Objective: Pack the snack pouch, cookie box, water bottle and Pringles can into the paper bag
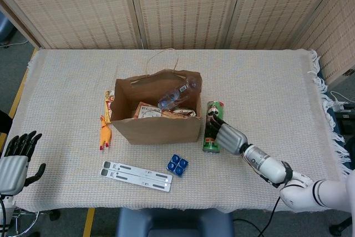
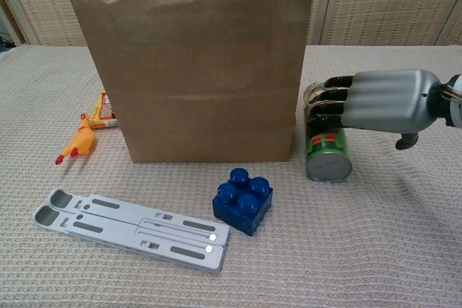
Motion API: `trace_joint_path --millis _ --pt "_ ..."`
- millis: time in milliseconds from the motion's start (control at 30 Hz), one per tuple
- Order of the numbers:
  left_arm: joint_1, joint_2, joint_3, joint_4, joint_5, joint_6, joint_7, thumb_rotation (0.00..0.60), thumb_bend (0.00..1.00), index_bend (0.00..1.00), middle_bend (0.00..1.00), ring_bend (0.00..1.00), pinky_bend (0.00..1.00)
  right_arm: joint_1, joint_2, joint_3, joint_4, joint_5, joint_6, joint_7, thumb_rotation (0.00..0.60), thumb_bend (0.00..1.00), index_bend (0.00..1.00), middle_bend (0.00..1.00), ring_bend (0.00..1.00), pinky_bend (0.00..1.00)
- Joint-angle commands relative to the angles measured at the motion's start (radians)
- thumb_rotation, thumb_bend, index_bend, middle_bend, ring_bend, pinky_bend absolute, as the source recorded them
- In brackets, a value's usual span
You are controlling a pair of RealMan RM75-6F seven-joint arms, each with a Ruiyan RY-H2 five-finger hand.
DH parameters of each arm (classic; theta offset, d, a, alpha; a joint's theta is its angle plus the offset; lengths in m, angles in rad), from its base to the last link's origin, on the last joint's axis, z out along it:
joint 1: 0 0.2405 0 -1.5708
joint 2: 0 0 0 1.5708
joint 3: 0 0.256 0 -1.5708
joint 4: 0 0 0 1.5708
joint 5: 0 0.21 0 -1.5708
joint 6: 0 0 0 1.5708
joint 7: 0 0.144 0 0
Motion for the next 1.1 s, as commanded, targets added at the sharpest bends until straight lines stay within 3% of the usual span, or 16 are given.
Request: trace_joint_path --millis 33,333,433,600,667,767,933,1100 --pt "0.0 0.0 0.0 0.0 0.0 0.0 0.0 0.6 0.38 0.06 0.0 0.0 0.0 -0.008 -0.038 0.016 0.047 0.012 -0.011 -0.005 0.6 0.02 0.0 0.0 0.0 0.04" --pt "-0.001 0.001 0.0 -0.001 -0.001 -0.002 -0.002 0.6 0.38 0.06 0.0 0.0 0.0 -0.021 -0.149 0.051 0.179 0.032 -0.018 -0.022 0.6 0.02 0.0 0.0 0.0 0.06" --pt "-0.001 0.002 0.0 0.0 0.0 -0.003 -0.005 0.6 0.38 0.06 0.0 0.0 0.0 -0.025 -0.176 0.058 0.203 0.023 -0.011 -0.03 0.6 0.02 0.02 0.06 0.02 0.09" --pt "-0.001 0.003 0.001 -0.001 0.0 -0.004 -0.007 0.6 0.38 0.06 0.0 0.0 0.0 -0.031 -0.202 0.062 0.235 -0.041 0.024 -0.021 0.6 0.08 0.29 0.29 0.23 0.22" --pt "-0.001 0.003 0.001 -0.001 0.0 -0.003 -0.008 0.6 0.38 0.06 0.0 0.0 0.0 -0.035 -0.206 0.059 0.247 -0.071 0.036 -0.005 0.6 0.13 0.46 0.42 0.39 0.38" --pt "-0.001 0.004 0.001 -0.001 0.001 -0.004 -0.009 0.6 0.38 0.06 0.0 0.0 0.0 -0.044 -0.2 0.055 0.255 -0.109 0.053 0.023 0.6 0.19 0.62 0.55 0.57 0.61" --pt "-0.001 0.004 0.001 -0.001 0.001 -0.004 -0.009 0.6 0.38 0.06 0.0 0.0 0.0 -0.071 -0.152 0.051 0.218 -0.159 0.103 0.057 0.6 0.21 0.68 0.6 0.62 0.66" --pt "-0.001 0.003 0.001 0.0 0.001 -0.002 -0.004 0.6 0.38 0.06 0.0 0.0 0.0 -0.115 -0.038 0.058 0.109 -0.251 0.241 0.118 0.6 0.21 0.68 0.6 0.62 0.66"
